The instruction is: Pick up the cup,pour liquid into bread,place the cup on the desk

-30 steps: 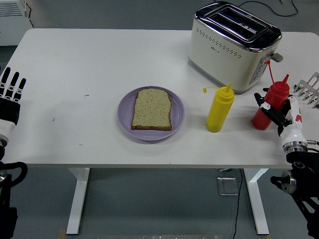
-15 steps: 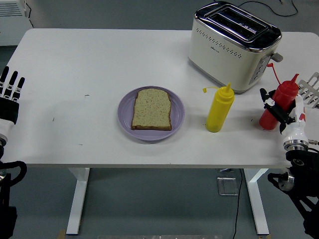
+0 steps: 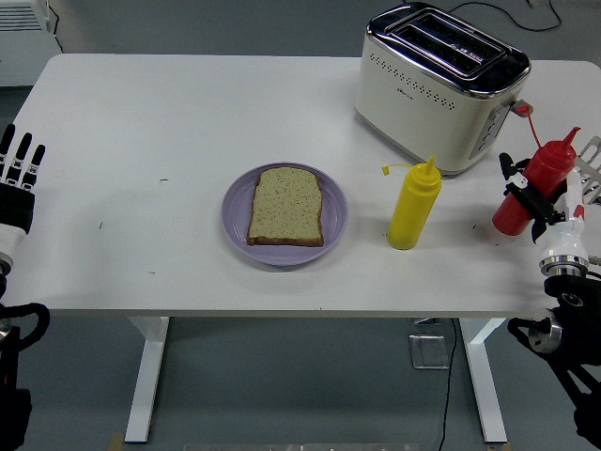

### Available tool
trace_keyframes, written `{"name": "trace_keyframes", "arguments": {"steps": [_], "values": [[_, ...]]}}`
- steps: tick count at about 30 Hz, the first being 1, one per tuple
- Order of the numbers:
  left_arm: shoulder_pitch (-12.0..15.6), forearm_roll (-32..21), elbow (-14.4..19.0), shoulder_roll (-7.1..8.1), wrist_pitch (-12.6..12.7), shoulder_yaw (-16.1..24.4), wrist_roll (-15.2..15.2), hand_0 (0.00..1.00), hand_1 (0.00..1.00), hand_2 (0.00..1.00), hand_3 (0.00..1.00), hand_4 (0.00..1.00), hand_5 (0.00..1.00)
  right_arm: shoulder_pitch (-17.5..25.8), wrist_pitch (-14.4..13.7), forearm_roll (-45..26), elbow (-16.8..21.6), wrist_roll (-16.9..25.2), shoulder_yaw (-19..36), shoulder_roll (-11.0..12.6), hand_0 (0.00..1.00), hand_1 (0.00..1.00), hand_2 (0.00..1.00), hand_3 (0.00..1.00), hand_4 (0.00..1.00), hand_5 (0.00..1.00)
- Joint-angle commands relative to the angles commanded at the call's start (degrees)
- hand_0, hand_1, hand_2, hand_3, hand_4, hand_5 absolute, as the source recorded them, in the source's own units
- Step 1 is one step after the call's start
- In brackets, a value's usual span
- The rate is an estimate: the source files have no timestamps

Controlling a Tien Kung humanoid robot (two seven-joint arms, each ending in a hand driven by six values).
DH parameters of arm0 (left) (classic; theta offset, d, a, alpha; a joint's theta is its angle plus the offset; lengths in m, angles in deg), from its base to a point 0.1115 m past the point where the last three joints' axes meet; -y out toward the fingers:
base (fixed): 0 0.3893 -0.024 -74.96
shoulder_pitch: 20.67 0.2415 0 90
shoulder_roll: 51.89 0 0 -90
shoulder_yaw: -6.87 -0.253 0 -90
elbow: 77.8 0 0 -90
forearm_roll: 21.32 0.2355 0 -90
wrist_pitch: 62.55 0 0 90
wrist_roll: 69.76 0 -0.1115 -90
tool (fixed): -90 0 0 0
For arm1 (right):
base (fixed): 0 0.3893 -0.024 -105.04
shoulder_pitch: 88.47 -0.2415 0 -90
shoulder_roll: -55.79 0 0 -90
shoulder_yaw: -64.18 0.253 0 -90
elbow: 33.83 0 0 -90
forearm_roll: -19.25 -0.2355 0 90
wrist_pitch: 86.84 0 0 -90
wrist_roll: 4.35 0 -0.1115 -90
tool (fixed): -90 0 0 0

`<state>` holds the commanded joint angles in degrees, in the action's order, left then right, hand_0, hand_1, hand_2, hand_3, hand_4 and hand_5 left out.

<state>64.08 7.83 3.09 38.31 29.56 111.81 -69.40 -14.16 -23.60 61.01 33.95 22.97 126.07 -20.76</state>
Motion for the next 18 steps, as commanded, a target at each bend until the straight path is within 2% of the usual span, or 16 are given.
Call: {"name": "trace_keyframes", "arguments": {"steps": [8, 14, 18], "values": [[-0.1, 0.0, 0.0, 0.04, 0.0, 0.1, 0.0, 0.788, 0.738, 0.736, 0.696, 0.546, 0.998, 0.6, -0.3, 5.9, 6.4, -2.7, 4.1, 1.1, 0.061, 0.041, 0.182, 0.269, 0.805, 0.332], [-0.2, 0.0, 0.1, 0.06, 0.0, 0.3, 0.0, 0.788, 0.738, 0.736, 0.695, 0.545, 0.998, -0.5, 0.1, 14.3, 12.1, -7.4, 7.1, 2.9, 0.059, 0.041, 0.182, 0.273, 0.788, 0.328], [-0.2, 0.0, 0.1, 0.06, 0.0, 0.3, 0.0, 0.788, 0.738, 0.736, 0.696, 0.547, 0.998, -1.8, 0.3, 20.2, 14.1, -10.3, 7.6, 4.0, 0.064, 0.048, 0.188, 0.277, 0.794, 0.33]]}}
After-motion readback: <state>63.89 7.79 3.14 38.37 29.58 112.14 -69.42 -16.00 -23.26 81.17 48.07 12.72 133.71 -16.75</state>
